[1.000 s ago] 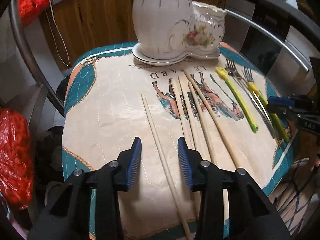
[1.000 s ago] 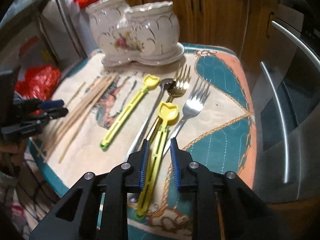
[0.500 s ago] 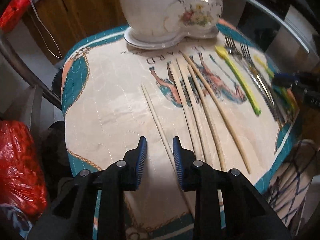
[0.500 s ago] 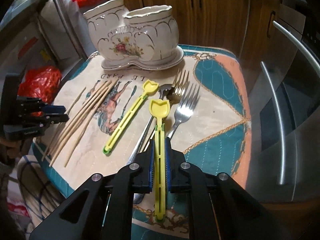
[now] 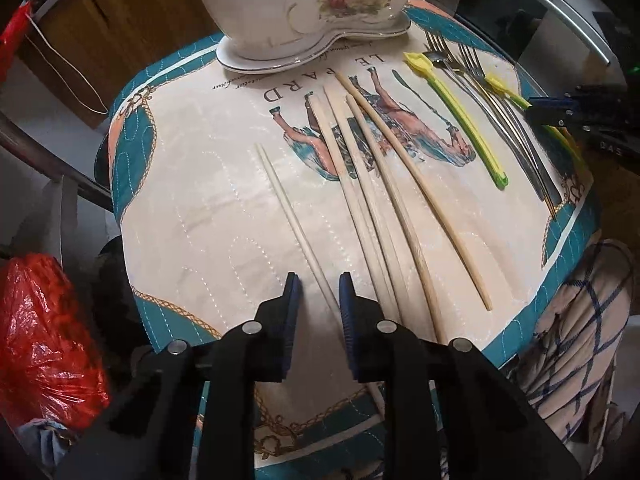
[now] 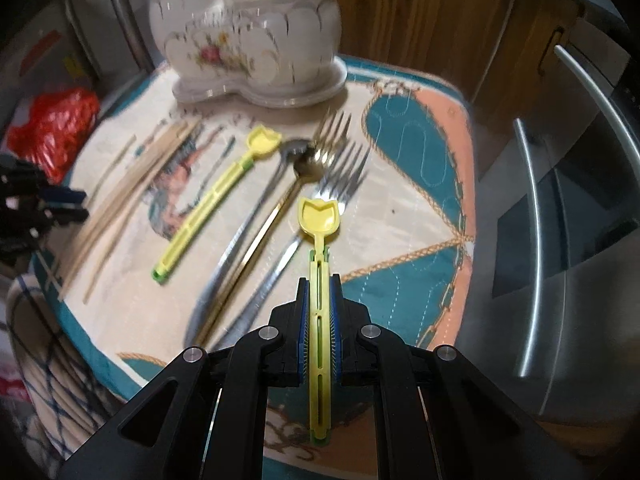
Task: Organize utensils
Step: 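Grasp and lift one wooden chopstick with the left tool while the right tool lifts the yellow utensil, then carry the chopstick with the left tool while the right tool carries the yellow utensil to the holder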
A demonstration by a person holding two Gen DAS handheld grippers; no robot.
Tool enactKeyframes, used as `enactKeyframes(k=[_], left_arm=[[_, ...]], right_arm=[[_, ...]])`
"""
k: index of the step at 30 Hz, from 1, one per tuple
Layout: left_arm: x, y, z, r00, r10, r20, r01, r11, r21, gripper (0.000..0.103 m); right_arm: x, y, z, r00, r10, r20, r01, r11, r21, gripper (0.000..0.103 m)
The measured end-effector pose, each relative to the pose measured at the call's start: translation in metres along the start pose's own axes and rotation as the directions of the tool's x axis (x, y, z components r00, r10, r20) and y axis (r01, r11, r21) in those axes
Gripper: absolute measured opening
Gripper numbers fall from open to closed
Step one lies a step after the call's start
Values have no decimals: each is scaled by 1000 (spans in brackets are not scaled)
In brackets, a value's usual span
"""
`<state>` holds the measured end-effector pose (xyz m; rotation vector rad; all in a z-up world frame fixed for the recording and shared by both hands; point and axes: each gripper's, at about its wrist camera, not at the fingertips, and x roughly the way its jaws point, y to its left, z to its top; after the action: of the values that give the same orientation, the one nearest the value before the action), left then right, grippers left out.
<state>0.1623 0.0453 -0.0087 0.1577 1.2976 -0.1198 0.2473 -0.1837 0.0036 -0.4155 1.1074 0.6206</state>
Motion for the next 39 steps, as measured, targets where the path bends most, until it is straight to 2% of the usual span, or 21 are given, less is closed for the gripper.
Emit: enactKeyframes(k=[5,10,15,17,19,22,24,26,29,31,33,34,35,37,38,39], left_arm=[[3,1,11,998,-15,-69,18,999,32,18],[3,7,26,990,-37,-136,43,998,42,17],[5,21,35,988,-50,-143,54,998,24,6],[8,27,38,990,-65,-122,65,998,-1,4],[6,35,25,993,-88,-83,86,996,-22,4],[-4,48,16,992,-129,17,129,990,-56,4],[-17,57,11,982,-160,104,168,983,-77,4],[-37,65,7,959,-182,215,205,975,-88,4],[-66,68,2,901,-185,394,237,967,-89,4],[-87,71,4,837,-189,514,276,956,-98,4],[-101,68,12,787,-170,593,282,954,-101,4],[-108,70,17,755,-154,637,285,952,-108,4],[-113,73,21,732,-148,666,292,950,-110,4],[-124,73,32,664,-132,736,300,949,-100,4],[-132,77,41,641,-117,759,292,951,-100,4],[-137,76,48,614,-105,782,287,953,-98,4]], right_arm=[[7,-2,11,994,14,-105,-19,999,-40,11],[14,-4,21,978,26,-208,-44,996,-84,11],[17,-3,28,967,34,-254,-60,994,-96,11],[15,-3,29,971,33,-238,-55,995,-87,10],[9,-3,29,978,58,-200,-73,995,-70,10],[-15,-13,33,992,94,-82,-96,995,-28,10],[-32,-19,38,993,118,8,-118,993,-1,11],[-52,-26,44,983,138,119,-141,990,22,10],[-72,-26,51,944,173,281,-195,979,51,11],[-80,-26,58,907,174,384,-212,976,58,11],[-83,-25,65,872,177,457,-235,969,72,10],[-83,-24,69,852,177,493,-245,967,76,11],[-86,-23,74,835,179,520,-254,964,75,10],[-87,-19,84,810,161,564,-241,968,69,11],[-87,-16,92,787,163,594,-243,968,55,11],[-88,-14,96,777,158,610,-239,970,53,11]])
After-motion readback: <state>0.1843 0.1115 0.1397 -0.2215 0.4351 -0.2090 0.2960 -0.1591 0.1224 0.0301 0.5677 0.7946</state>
